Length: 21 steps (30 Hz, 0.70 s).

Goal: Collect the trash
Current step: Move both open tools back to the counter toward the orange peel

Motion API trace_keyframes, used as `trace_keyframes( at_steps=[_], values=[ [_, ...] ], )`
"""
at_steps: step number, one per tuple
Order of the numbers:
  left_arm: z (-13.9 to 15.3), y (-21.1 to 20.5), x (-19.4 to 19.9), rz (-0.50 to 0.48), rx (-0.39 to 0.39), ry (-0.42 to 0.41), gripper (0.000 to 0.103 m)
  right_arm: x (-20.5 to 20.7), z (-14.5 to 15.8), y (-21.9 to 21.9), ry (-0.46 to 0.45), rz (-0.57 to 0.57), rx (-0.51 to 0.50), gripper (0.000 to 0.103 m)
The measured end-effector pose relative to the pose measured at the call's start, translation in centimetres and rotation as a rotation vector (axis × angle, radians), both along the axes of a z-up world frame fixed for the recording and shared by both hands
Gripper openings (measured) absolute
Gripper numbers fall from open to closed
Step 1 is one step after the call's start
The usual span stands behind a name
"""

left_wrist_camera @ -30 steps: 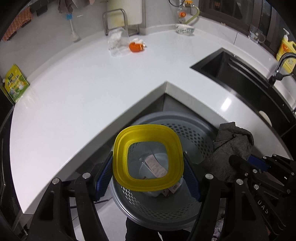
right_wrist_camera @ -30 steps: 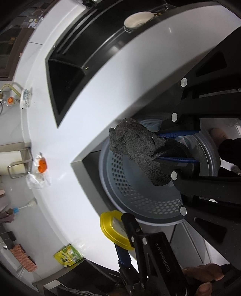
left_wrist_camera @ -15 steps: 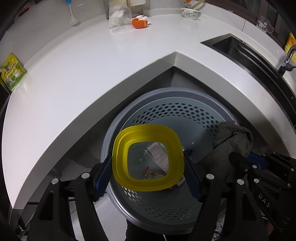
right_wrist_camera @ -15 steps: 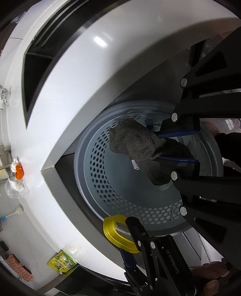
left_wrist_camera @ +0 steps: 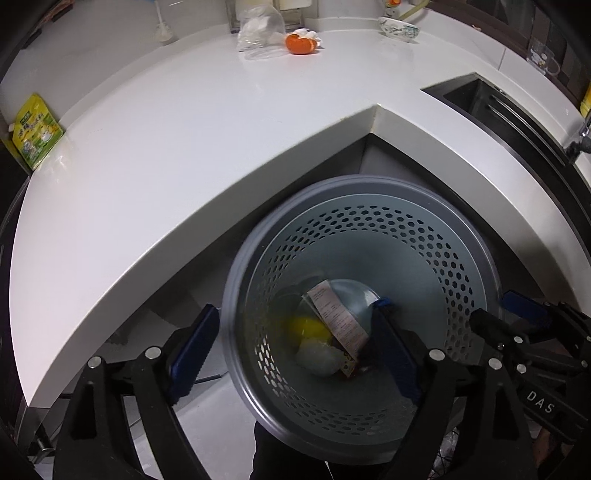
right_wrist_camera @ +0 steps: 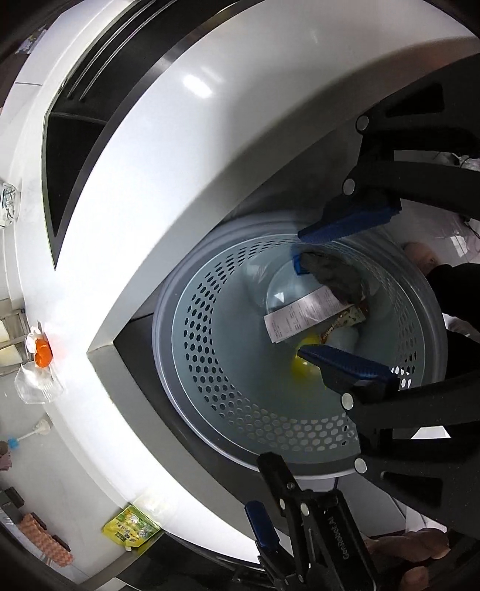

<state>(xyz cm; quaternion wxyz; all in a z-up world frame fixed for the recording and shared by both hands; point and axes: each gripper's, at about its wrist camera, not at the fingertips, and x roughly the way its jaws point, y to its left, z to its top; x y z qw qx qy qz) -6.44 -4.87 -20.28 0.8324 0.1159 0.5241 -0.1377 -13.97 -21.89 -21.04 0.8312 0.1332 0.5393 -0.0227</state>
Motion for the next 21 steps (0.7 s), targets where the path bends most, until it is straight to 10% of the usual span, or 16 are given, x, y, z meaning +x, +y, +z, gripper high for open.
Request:
trace_keyframes(
  at_steps=[21],
  values=[
    [8.1, 2.0, 1.8, 0.049, -0.053, -0.146, 0.085, 1.0, 6.4, 0.4, -0.13, 0.011, 0.076, 0.055]
  ],
)
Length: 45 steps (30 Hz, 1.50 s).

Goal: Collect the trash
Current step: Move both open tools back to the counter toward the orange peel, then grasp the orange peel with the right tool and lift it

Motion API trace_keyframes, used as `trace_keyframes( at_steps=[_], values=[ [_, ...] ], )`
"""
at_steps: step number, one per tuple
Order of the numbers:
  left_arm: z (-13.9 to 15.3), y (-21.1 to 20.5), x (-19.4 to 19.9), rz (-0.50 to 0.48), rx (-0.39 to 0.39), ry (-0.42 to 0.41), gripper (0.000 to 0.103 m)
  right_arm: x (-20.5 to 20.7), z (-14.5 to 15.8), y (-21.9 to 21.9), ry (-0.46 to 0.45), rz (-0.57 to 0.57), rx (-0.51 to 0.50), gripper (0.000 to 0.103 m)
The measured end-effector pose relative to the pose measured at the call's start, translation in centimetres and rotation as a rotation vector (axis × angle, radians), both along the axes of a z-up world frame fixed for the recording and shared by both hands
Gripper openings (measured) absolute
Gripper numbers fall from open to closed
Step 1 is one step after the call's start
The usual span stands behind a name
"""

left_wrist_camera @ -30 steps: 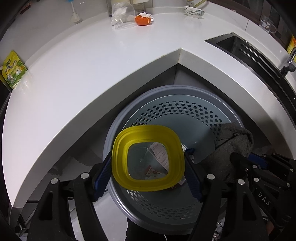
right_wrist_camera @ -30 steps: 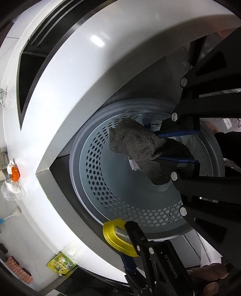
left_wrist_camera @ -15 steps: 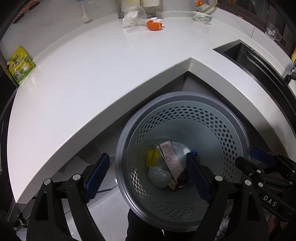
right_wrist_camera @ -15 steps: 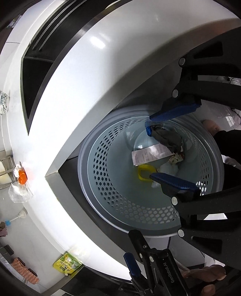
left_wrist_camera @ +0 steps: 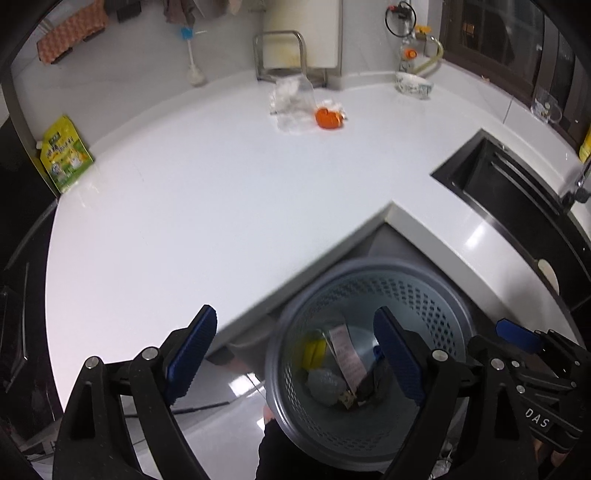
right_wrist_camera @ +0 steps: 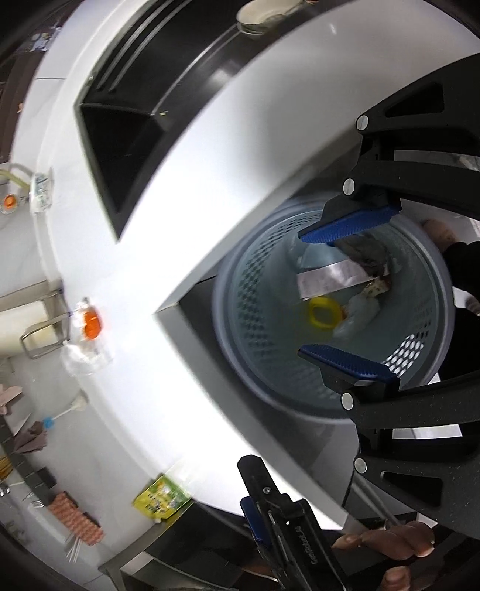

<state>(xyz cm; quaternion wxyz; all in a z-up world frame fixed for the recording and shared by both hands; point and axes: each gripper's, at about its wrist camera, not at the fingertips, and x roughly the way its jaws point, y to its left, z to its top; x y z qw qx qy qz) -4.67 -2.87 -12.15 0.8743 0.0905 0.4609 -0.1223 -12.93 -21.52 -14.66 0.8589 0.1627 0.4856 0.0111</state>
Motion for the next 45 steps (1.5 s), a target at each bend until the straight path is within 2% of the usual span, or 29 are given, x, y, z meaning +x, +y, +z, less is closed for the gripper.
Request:
trace_keyframes(
  at_steps=[10, 18, 28, 32, 38, 45],
  values=[
    [4.1, 1.4, 4.5, 0.014, -0.037, -0.083, 0.088, 4.8, 4.9, -0.2, -0.123, -0.038, -0.026, 0.057],
    [5.6, 2.4, 9.9, 0.011, -0.05, -0.149, 0.094, 10.5, 5.8, 0.2, -0.151, -0.07, -0.083, 0.058],
    [4.1, 1.7, 18.0, -0.024, -0.035, -0.154, 0.095, 17.5, 4.8, 0.8, -0.16, -0.122, -0.136, 0.065],
    [3.0, 1.3, 20.9, -0.035, -0.027, -0.147, 0.095, 20.6, 4.0, 1.5, -0.149, -0.138, -0.183, 0.073],
    [1.5, 0.7, 24.1, -0.053, -0.02, -0.14, 0.095, 23.6, 2.9, 2.3, -0.154, -0.152, -0.235, 0.076],
    [0.0, 0.4, 26.4, -0.085, -0.005, -0.123, 0.095, 26.7, 1.8, 2.4, -0.142, -0.166, -0.232, 0.076]
  ],
)
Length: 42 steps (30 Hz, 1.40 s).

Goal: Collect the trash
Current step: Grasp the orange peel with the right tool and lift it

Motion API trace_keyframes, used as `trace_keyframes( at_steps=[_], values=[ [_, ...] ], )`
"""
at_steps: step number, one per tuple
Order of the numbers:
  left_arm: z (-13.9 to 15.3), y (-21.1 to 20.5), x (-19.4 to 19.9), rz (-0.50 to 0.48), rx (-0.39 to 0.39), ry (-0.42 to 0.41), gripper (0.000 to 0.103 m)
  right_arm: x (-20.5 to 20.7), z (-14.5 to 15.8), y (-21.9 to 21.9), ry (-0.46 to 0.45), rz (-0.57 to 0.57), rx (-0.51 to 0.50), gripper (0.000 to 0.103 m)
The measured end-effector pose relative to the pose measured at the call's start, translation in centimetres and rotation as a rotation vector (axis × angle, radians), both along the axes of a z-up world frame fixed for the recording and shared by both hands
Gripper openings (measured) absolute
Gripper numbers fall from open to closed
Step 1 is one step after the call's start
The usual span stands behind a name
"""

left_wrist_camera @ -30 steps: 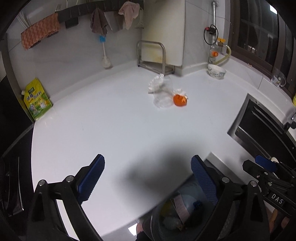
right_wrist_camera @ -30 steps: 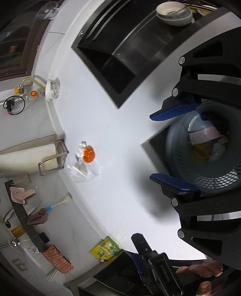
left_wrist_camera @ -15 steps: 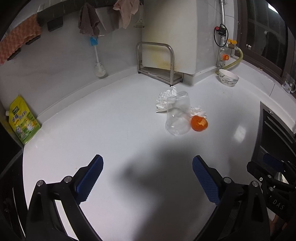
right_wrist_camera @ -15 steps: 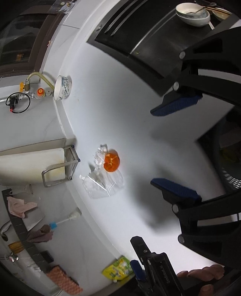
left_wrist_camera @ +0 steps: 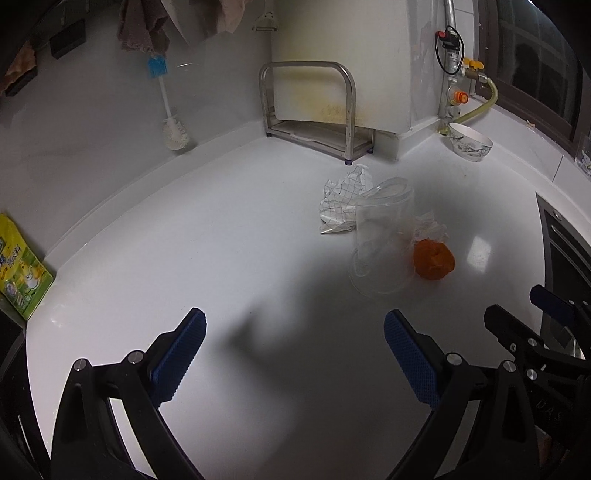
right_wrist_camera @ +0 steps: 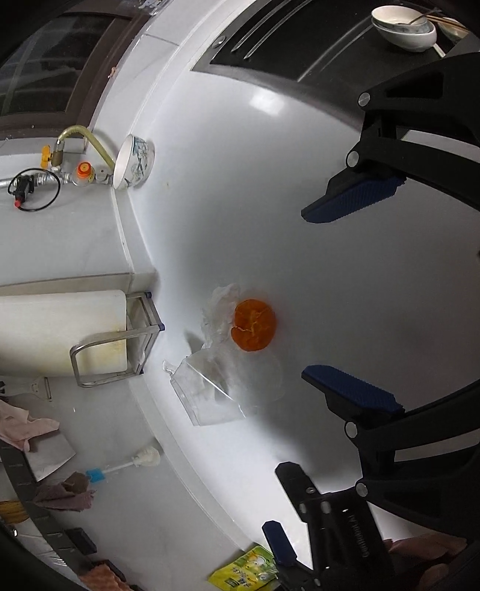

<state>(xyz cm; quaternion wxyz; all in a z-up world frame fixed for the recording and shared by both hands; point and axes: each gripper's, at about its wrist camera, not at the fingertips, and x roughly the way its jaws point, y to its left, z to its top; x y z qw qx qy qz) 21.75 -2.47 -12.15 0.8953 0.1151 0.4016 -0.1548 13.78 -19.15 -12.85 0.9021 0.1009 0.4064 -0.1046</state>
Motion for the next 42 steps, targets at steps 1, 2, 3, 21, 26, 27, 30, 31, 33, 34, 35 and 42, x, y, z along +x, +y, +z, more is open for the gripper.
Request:
trace_keyframes(
  at_steps=[1, 2, 3, 21, 26, 27, 30, 31, 33, 34, 35, 42],
  values=[
    [-0.1, 0.0, 0.2, -0.002, -0.001, 0.002, 0.095, 0.5, -0.1, 0.0, 0.002, 0.0, 0.001, 0.076],
    [-0.2, 0.0, 0.5, -0.004, -0.002, 0.005, 0.095, 1.0, -0.3, 0.0, 0.005, 0.002, 0.002, 0.076],
    [-0.3, 0.1, 0.8, -0.006, -0.003, 0.007, 0.095, 1.4, -0.4, 0.0, 0.008, 0.002, 0.003, 0.076],
    [-1.6, -0.1, 4.1, -0.049, -0.011, 0.034, 0.095, 7.3, -2.3, -0.8, 0.051, 0.041, 0.035, 0.076],
    [-1.9, 0.0, 4.3, -0.039, -0.019, 0.048, 0.095, 8.0, -2.9, -1.1, 0.059, 0.049, 0.03, 0.076],
    [-2.0, 0.0, 4.4, -0.039, -0.018, 0.05, 0.095, 8.1, -2.9, -1.1, 0.059, 0.049, 0.028, 0.076],
    [-2.0, -0.1, 4.4, -0.041, -0.015, 0.051, 0.095, 8.4, -3.1, -1.3, 0.059, 0.052, 0.023, 0.076],
    [-2.0, -0.1, 4.4, -0.04, -0.016, 0.051, 0.095, 8.4, -3.1, -1.3, 0.058, 0.055, 0.023, 0.076],
    [-2.1, -0.1, 4.4, -0.039, -0.016, 0.054, 0.095, 8.5, -3.2, -1.4, 0.057, 0.062, 0.029, 0.075],
    [-2.1, -0.1, 4.3, -0.04, -0.016, 0.052, 0.095, 8.6, -3.2, -1.4, 0.058, 0.065, 0.035, 0.075],
    [-2.1, -0.1, 4.3, -0.04, -0.015, 0.053, 0.095, 8.6, -3.3, -1.5, 0.06, 0.069, 0.044, 0.075],
    [-2.1, -0.5, 4.2, -0.047, -0.022, 0.057, 0.095, 8.8, -3.2, -1.3, 0.052, 0.105, 0.07, 0.054]
  ],
)
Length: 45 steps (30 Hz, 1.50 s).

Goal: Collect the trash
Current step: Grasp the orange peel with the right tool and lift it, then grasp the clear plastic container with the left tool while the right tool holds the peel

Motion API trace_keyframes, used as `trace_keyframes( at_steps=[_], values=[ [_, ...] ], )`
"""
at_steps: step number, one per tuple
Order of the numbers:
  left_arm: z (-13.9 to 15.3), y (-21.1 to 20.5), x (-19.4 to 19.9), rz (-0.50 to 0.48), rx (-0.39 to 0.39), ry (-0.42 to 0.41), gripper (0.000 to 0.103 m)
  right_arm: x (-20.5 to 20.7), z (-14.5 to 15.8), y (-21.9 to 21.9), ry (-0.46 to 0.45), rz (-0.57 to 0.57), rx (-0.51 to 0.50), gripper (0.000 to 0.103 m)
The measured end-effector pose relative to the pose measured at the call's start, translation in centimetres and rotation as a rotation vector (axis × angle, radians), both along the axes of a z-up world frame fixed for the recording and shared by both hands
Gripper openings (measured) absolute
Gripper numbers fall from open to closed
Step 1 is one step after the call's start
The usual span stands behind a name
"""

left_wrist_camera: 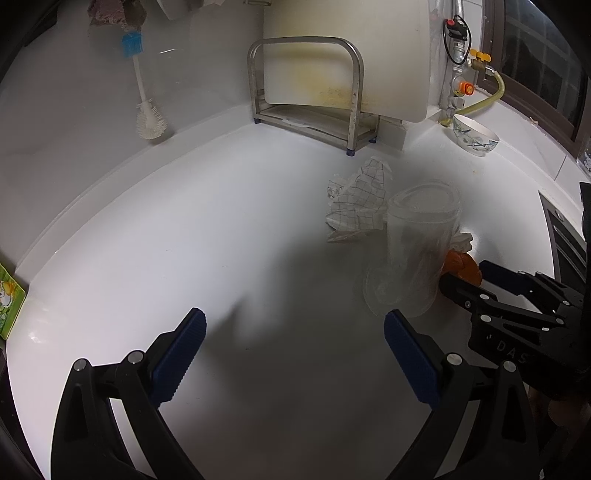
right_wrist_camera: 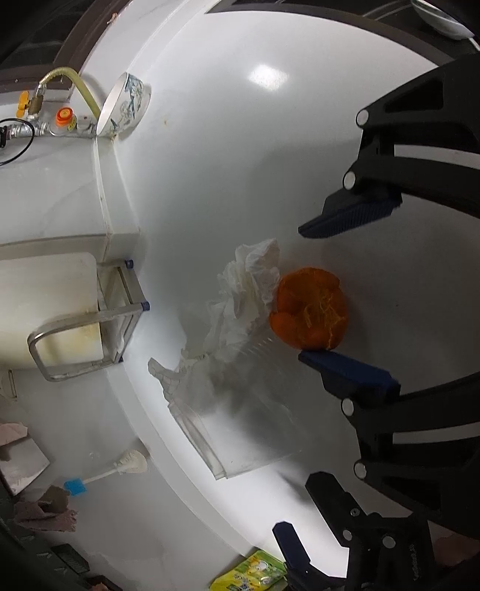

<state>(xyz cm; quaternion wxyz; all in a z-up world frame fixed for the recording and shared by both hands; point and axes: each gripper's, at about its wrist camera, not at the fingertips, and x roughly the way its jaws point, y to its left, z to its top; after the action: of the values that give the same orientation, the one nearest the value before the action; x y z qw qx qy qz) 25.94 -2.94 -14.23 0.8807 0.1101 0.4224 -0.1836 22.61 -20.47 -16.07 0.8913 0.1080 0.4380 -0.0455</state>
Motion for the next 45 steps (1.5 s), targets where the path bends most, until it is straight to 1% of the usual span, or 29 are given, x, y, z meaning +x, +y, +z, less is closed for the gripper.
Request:
trace_keyframes(
  at_steps=[1, 3, 6, 9, 15, 21, 24, 30, 39, 40, 41, 42, 44, 45],
  values=[
    [0.0, -0.1, 0.0, -0.001, -0.001, -0.001, 0.095, 0.0, 0.0, 0.1, -0.002, 0.007, -0.001, 0.052],
    [0.1, -0.1, 0.0, -0.003, -0.005, -0.002, 0.095, 0.1, 0.1, 0.4, -0.009, 0.026, -0.004, 0.041],
    [0.1, -0.3, -0.1, -0.007, -0.013, -0.003, 0.095, -0.1, 0.4, 0.7, -0.024, 0.037, -0.021, 0.031],
    [0.2, -0.6, -0.2, -0.016, -0.026, -0.001, 0.095, -0.5, 0.5, 0.3, -0.039, 0.028, 0.002, 0.026],
    [0.1, -1.4, -0.6, -0.038, -0.041, -0.01, 0.095, -2.0, 0.5, -0.9, -0.056, -0.028, 0.034, 0.024],
    [-0.1, -3.2, -0.5, -0.07, -0.068, -0.006, 0.095, -4.2, 0.5, -2.4, -0.066, -0.105, 0.049, 0.024],
    [-0.4, -4.4, -0.2, -0.09, -0.069, -0.003, 0.095, -5.2, 0.4, -3.0, -0.066, -0.133, 0.059, 0.024],
    [-1.5, -6.4, 0.9, -0.103, -0.069, 0.011, 0.095, -6.5, 0.4, -3.5, -0.067, -0.157, 0.058, 0.024],
    [-2.4, -8.0, 2.2, -0.096, -0.091, 0.02, 0.094, -7.1, 0.6, -3.5, -0.074, -0.171, 0.056, 0.024],
    [-2.5, -8.1, 2.2, -0.095, -0.092, 0.02, 0.089, -7.2, 0.6, -3.5, -0.074, -0.171, 0.055, 0.024],
    [-2.6, -8.1, 2.3, -0.094, -0.092, 0.022, 0.081, -7.2, 0.6, -3.4, -0.074, -0.169, 0.055, 0.024],
    [-2.7, -8.2, 2.4, -0.095, -0.088, 0.027, 0.077, -7.2, 0.6, -3.4, -0.074, -0.169, 0.055, 0.024],
    [-2.9, -8.2, 2.5, -0.095, -0.082, 0.041, 0.063, -7.3, 0.6, -3.3, -0.075, -0.167, 0.055, 0.024],
    [-3.0, -8.1, 2.5, -0.093, -0.085, 0.047, 0.063, -7.4, 0.7, -3.2, -0.075, -0.166, 0.055, 0.024]
  ],
)
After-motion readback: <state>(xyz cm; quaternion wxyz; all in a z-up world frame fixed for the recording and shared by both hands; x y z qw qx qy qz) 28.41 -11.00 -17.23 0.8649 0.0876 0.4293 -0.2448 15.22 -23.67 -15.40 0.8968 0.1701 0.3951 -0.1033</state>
